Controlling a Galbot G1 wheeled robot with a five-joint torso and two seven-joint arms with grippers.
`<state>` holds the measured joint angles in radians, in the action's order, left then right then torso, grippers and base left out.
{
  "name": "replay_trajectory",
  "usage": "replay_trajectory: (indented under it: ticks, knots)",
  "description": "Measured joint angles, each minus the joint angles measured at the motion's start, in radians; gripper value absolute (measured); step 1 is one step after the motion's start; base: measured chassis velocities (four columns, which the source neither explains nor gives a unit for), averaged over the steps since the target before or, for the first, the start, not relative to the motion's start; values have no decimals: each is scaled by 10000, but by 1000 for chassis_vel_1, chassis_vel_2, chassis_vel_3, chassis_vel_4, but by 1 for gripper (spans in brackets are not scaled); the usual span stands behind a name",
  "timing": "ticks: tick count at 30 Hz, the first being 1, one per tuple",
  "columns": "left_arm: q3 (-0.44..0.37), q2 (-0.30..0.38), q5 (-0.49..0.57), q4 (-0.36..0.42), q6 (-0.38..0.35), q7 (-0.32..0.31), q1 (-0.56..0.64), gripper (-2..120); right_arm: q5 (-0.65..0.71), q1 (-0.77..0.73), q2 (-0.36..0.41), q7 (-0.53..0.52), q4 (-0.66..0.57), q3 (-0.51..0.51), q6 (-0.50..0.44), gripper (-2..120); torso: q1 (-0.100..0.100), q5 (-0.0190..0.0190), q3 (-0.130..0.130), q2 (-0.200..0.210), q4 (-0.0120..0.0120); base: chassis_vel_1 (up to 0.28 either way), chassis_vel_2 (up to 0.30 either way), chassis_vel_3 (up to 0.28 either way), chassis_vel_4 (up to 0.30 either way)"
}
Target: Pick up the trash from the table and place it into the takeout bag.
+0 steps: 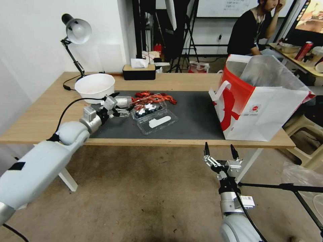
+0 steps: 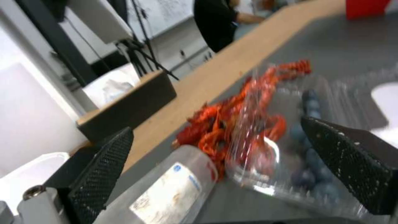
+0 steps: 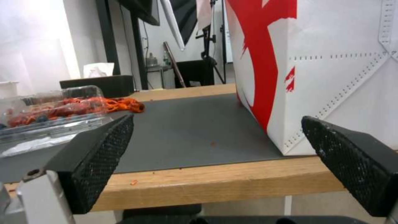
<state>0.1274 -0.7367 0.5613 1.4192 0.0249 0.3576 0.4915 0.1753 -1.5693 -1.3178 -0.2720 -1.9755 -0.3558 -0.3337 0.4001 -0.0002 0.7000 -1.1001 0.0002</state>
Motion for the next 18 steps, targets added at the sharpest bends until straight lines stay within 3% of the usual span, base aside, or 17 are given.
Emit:
replay_trajectory:
  ticks: [6,10,18]
  knots:
    - [703,32,-467,-947,1,953,-1243,100,-37,42,-80,7,65,29,-3,100,0,2,0,0,-3,0,0,0,0]
    - [893,-25,-674,-1278,30,1266,-1595,100,-42,43,-97,9,76,28,-9,100,0,2,0,0,-2,0,0,0,0]
    - [1283,-86,-1465,-2089,140,2481,-2311,98,-42,55,-126,9,102,-9,-21,100,0,1,1,0,-1,0,0,0,0]
